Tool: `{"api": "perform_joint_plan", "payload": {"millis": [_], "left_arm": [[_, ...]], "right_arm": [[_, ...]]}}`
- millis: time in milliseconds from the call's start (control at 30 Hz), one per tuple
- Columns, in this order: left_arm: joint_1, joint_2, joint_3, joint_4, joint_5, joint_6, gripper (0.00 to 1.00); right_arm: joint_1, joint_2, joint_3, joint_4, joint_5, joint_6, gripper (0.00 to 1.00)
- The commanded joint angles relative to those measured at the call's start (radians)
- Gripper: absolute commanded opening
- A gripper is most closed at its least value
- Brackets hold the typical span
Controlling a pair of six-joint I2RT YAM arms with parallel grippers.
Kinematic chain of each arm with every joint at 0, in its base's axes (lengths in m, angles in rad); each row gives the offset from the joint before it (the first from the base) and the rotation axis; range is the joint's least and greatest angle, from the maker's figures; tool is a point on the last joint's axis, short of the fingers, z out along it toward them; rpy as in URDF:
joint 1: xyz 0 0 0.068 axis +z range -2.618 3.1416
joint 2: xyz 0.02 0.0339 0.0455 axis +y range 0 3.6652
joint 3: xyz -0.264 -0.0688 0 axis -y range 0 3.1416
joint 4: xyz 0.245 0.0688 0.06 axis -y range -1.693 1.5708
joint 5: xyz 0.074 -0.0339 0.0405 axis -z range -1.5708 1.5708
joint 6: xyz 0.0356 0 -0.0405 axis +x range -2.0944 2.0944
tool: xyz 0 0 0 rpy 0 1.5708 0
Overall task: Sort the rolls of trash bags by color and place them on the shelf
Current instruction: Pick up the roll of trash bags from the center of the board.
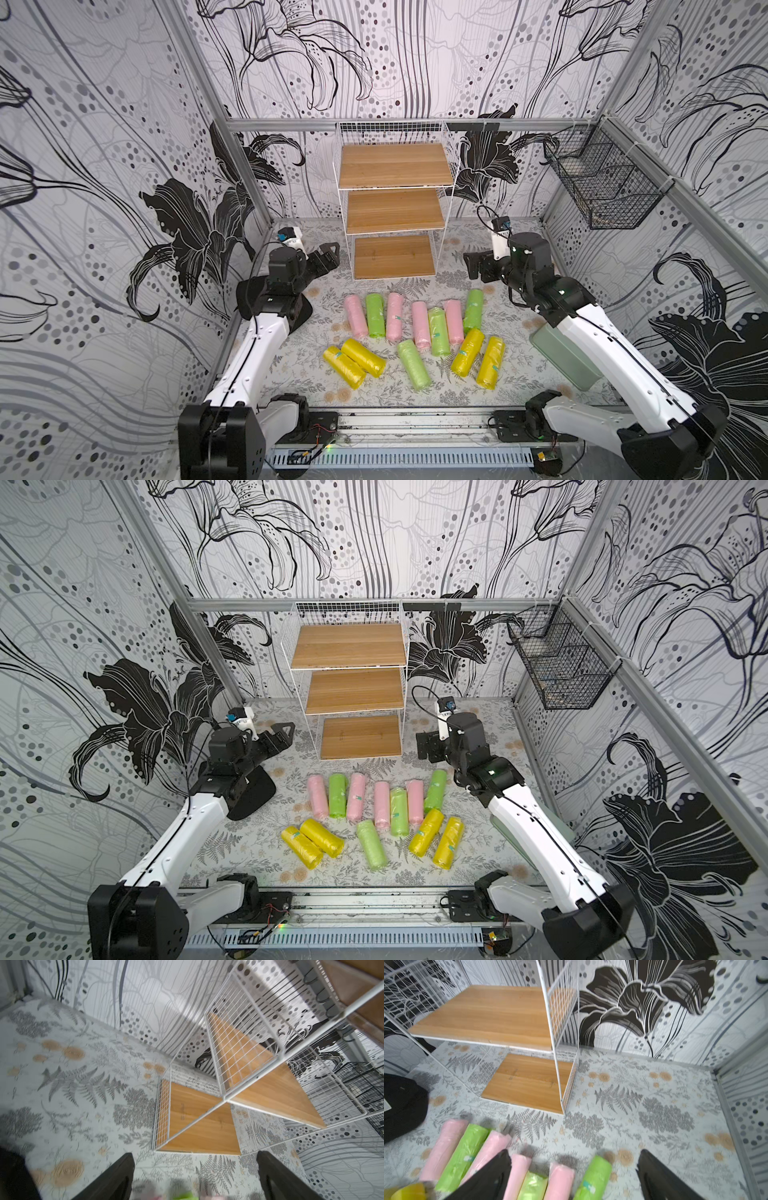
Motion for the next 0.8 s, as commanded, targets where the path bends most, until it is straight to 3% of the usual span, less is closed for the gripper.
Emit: {"api": "perform_joint_plan", "payload": {"millis": [0,267,433,767], "left_arm": [[-0.055,-0.014,-0.035,-0.217,-0.094,-0.086,0.93],[-0.227,-0.014,-0.111,-0.405,-0.108,-0.188,0.90],[-0.327,0.049,-0.040,-0.514,-0.179,-0.146,0.91],[-0.342,0.187,-0.027,-0.468,-0.203,-0.093,0.86]], "right_arm": [[0.027,-0.007,-0.066,-0.190,-0.110,0.108,0.96],[0.274,0.107,-0.093,-0.226,-0.184,0.212,0.87],[0.352,0.159,-0.111,-0.204,-0.227,0.296,0.83],[0.477,0.359,-0.056,-0.008,-0.272,0.408,0.76]]}}
